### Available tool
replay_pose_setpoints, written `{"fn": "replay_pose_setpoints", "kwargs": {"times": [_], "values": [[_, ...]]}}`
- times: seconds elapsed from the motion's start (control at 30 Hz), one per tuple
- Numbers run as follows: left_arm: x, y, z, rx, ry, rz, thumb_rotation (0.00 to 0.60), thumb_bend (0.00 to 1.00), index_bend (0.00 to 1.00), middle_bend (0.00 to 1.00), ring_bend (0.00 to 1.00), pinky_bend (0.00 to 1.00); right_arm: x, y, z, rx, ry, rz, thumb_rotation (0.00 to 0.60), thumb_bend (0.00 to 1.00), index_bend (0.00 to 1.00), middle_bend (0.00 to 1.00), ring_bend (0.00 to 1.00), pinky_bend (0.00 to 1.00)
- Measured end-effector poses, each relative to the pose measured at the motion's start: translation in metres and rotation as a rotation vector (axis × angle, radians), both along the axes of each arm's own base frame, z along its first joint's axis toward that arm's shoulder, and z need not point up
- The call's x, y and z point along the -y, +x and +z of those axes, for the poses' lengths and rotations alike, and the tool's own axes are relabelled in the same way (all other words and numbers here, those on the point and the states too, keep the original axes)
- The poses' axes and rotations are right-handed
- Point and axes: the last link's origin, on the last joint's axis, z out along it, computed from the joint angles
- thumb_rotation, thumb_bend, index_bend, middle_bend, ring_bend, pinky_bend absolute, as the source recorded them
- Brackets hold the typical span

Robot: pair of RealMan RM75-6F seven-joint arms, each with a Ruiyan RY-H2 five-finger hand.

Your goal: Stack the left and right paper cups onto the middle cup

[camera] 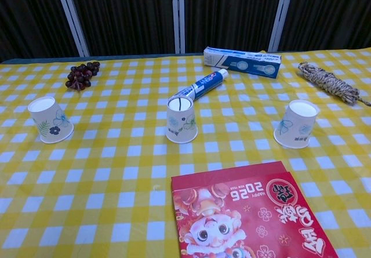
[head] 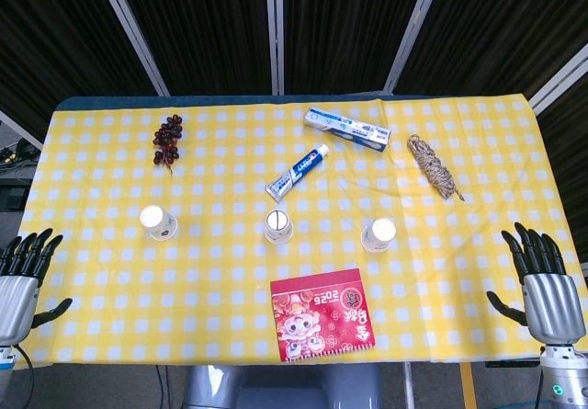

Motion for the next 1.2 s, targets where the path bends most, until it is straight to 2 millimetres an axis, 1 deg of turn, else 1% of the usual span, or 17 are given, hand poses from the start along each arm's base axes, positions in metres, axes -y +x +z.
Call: {"fn": "replay_pose_setpoints", "kwargs": {"times": [0.4,0.5,0.6,0.73,0.9,1.0,1.03,1.2], "values": [[0.000,-0.001,0.002,0.006,0.004,0.009,0.600,0.00,0.00,0.00,0.00,0.00,0.001,-0.001,-0.002,-0.003,0.011,-0.013,0.600,0.07,0.00,0.00,0.00,0.00],[-0.002,-0.002,0.003,0.009,0.000,0.015,0.600,0.00,0.00,0.00,0.00,0.00,0.002,0.000,-0.003,-0.001,0.005,-0.009,0.600,0.07,0.00,0.00,0.00,0.00],[-0.010,-0.001,0.002,0.014,-0.007,0.015,0.600,0.00,0.00,0.00,0.00,0.00,0.002,0.001,-0.003,0.002,0.000,-0.002,0.600,0.07,0.00,0.00,0.00,0.00],[-0.030,0.007,0.003,0.006,-0.014,-0.019,0.600,0.01,0.11,0.00,0.00,0.00,0.002,0.002,-0.003,0.008,0.000,0.009,0.600,0.07,0.00,0.00,0.00,0.00],[-0.058,0.019,0.003,-0.008,-0.041,-0.053,0.600,0.02,0.15,0.00,0.00,0.00,0.001,0.002,0.000,0.019,-0.009,0.017,0.600,0.07,0.00,0.00,0.00,0.00],[-0.075,0.024,-0.001,-0.026,-0.072,-0.059,0.600,0.05,0.21,0.00,0.00,0.00,0.000,0.002,0.003,0.031,-0.019,0.020,0.600,0.07,0.00,0.00,0.00,0.00],[-0.082,0.026,-0.004,-0.035,-0.089,-0.056,0.600,0.07,0.22,0.00,0.00,0.00,0.000,0.002,0.004,0.037,-0.024,0.023,0.600,0.07,0.00,0.00,0.00,0.00],[-0.112,0.032,-0.016,-0.069,-0.164,-0.029,0.600,0.07,0.22,0.00,0.00,0.00,-0.001,0.002,0.008,0.052,-0.038,0.034,0.600,0.07,0.00,0.00,0.00,0.00]]}}
